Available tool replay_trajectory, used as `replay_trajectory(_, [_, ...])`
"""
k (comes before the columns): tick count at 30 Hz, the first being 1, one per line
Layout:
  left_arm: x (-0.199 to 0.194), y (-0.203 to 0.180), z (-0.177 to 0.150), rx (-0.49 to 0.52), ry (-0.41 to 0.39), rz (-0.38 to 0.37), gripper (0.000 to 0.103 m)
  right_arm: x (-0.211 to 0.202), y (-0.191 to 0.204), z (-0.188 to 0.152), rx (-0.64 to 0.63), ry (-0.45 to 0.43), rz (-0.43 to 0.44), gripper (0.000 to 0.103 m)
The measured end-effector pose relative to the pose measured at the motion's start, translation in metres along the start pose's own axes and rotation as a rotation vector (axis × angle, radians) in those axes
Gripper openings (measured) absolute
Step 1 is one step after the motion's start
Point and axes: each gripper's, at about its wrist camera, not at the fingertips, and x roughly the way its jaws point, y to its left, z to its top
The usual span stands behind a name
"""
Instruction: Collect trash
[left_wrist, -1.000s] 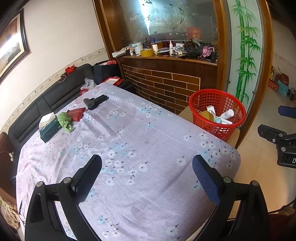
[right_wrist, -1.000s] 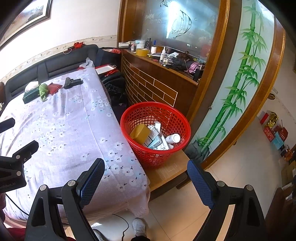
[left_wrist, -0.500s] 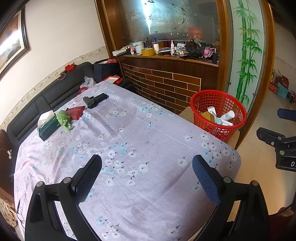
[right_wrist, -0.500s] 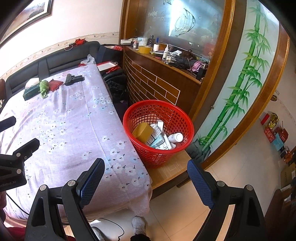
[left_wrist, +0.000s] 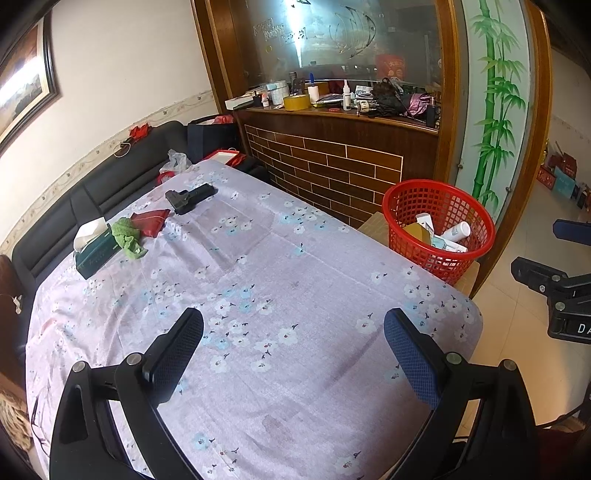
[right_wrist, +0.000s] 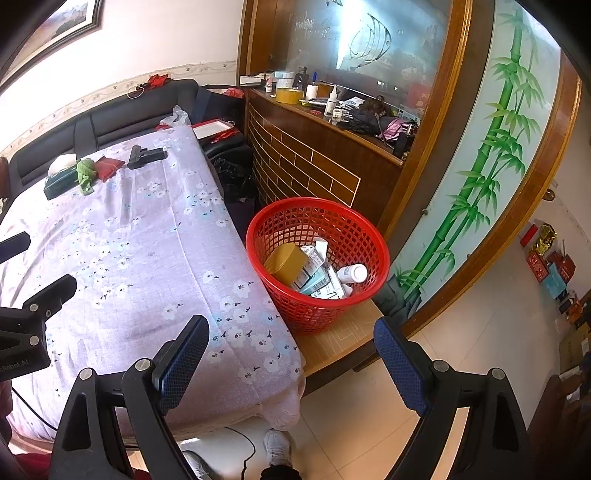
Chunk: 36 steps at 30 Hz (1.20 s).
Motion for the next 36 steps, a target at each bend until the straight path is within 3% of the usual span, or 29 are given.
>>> replay_trajectory(36, [0.018, 0.009, -0.011, -0.042, 0.037, 0.006, 0.098, 0.019, 0.009, 0.006, -0.009, 0.029, 0.012, 0.093])
